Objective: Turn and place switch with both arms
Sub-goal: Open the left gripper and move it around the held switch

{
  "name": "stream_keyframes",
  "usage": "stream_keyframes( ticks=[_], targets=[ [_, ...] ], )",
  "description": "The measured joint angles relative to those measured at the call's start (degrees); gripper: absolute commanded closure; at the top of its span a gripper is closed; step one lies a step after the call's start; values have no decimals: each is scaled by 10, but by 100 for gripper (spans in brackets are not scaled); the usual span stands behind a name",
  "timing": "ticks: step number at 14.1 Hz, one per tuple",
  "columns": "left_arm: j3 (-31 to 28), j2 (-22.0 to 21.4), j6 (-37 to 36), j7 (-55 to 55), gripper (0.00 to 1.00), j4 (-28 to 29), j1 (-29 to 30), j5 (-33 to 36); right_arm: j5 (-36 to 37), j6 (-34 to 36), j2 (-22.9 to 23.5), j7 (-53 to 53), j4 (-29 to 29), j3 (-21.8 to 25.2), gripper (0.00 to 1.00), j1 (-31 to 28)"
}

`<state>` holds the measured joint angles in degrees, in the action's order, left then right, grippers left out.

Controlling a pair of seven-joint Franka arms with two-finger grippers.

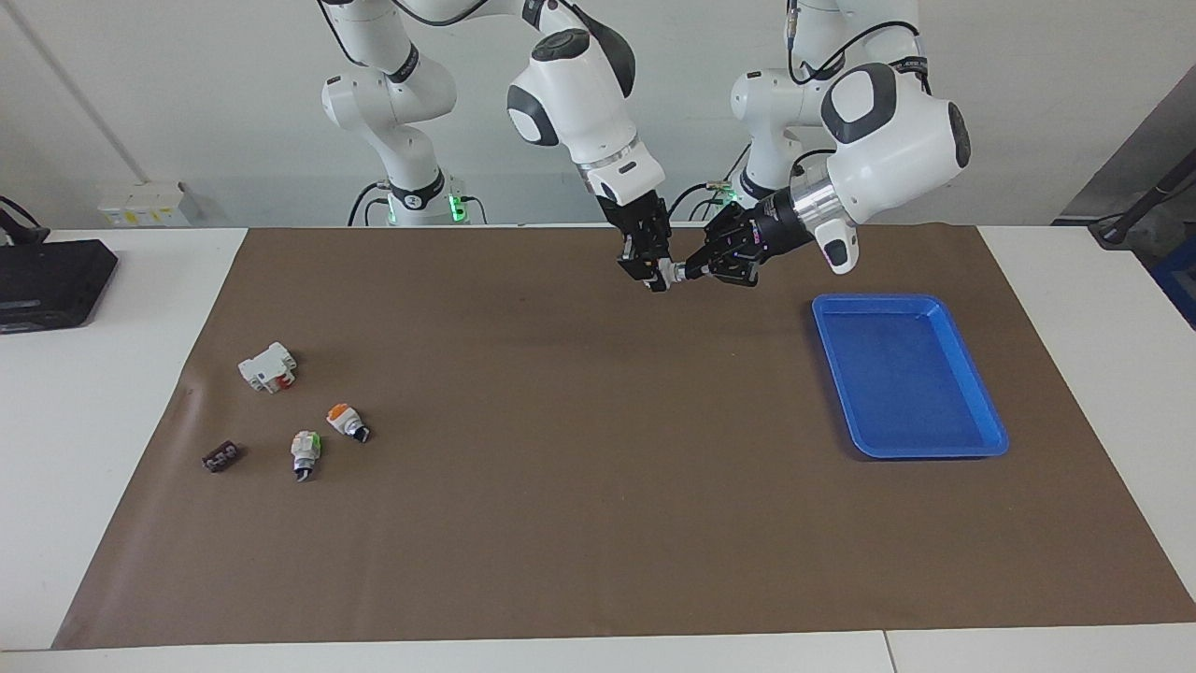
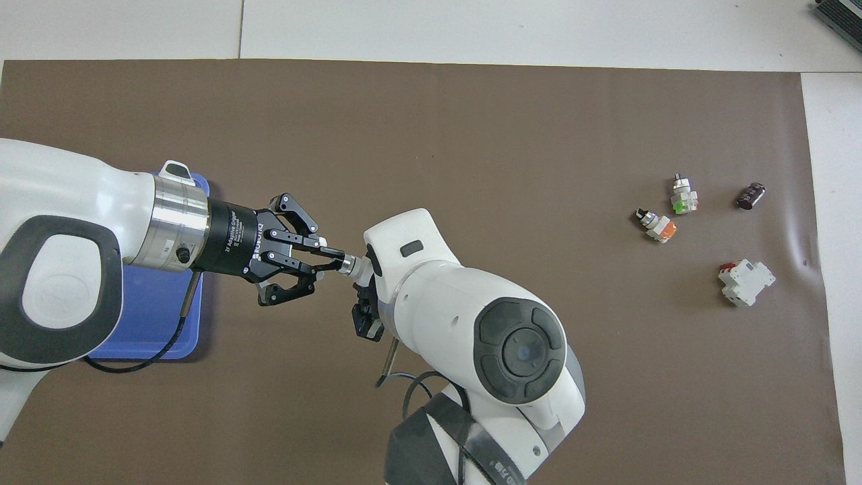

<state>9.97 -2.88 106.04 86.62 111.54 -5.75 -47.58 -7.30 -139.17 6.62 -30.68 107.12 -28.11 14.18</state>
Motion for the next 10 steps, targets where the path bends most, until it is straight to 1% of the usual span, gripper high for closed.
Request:
stream_keyframes(
  ticks=[3, 7, 10],
  targets=[
    [0, 0, 0, -5, 100, 0, 0, 2, 0, 0, 0, 0, 0, 0, 100, 0],
    [0, 0, 0, -45, 100, 0, -1, 3, 15, 0, 0, 0, 0, 0, 100, 2],
    [0, 0, 0, -118, 100, 0, -1, 4, 17, 0, 0, 2, 0, 0, 100, 2]
  ],
)
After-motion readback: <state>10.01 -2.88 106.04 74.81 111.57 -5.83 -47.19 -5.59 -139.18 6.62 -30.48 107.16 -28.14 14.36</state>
